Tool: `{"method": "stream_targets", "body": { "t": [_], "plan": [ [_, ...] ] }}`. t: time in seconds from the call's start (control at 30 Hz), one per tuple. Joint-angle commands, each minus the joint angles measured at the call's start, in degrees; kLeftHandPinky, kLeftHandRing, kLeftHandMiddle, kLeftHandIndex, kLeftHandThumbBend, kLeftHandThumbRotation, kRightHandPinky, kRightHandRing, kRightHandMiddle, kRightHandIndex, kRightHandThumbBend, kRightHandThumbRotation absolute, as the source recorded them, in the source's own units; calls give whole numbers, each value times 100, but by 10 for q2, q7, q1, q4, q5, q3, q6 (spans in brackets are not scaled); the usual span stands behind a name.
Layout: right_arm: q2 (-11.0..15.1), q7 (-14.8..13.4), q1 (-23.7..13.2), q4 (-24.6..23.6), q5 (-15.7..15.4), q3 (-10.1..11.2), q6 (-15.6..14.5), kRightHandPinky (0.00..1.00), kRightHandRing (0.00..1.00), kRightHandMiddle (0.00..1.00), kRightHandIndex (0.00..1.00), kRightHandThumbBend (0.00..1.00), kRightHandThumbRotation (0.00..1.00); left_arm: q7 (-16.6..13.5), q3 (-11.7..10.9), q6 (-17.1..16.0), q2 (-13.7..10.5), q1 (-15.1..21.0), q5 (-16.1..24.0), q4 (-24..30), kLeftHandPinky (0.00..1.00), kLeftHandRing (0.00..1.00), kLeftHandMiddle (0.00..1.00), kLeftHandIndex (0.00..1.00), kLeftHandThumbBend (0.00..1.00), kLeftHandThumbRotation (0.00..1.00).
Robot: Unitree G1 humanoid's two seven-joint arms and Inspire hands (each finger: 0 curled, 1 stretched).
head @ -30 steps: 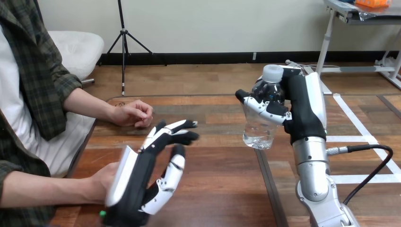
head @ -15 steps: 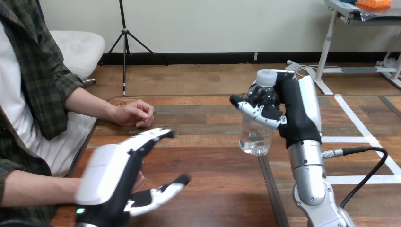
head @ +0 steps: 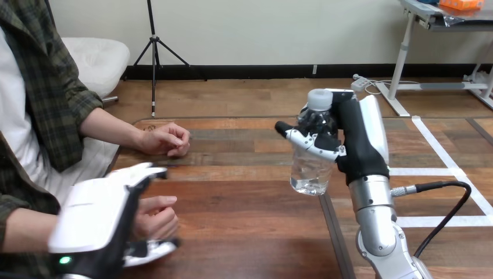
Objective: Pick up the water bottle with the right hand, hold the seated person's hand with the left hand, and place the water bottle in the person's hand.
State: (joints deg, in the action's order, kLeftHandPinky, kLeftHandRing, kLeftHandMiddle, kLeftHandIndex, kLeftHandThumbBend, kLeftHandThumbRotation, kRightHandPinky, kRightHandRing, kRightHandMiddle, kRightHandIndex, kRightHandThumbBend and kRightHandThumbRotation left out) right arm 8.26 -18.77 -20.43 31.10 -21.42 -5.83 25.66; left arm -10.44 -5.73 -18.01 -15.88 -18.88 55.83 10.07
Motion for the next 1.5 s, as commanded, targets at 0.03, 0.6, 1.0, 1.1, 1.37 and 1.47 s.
{"method": "stream_targets", "body": {
  "t": [0.03,0.6,1.0,1.1,1.37,1.47],
  "plan": [
    [-5,-2,-24,-53,-1,-3,24,3,5,8,8,46,0,32,-4,41,-17,-4,-1,72,71,82,83,76,94,5],
    [-14,3,-12,-81,-3,-9,17,1,3,6,6,44,0,81,-1,117,-37,-30,18,125,75,85,86,79,97,4],
    [-19,13,-2,-101,0,-8,14,0,3,6,5,43,0,100,1,139,-50,-41,30,143,75,85,86,79,99,4],
    [-21,18,1,-105,5,-8,14,0,3,6,5,42,0,121,5,154,-50,-40,36,148,76,86,87,80,97,4],
    [-24,37,9,-119,18,-9,13,0,2,5,4,38,0,157,16,176,-56,-31,43,144,78,85,86,80,96,3],
    [-26,46,13,-124,24,-10,11,0,1,3,3,35,0,162,20,182,-58,-29,47,141,78,85,85,80,95,1]
  ]
}}
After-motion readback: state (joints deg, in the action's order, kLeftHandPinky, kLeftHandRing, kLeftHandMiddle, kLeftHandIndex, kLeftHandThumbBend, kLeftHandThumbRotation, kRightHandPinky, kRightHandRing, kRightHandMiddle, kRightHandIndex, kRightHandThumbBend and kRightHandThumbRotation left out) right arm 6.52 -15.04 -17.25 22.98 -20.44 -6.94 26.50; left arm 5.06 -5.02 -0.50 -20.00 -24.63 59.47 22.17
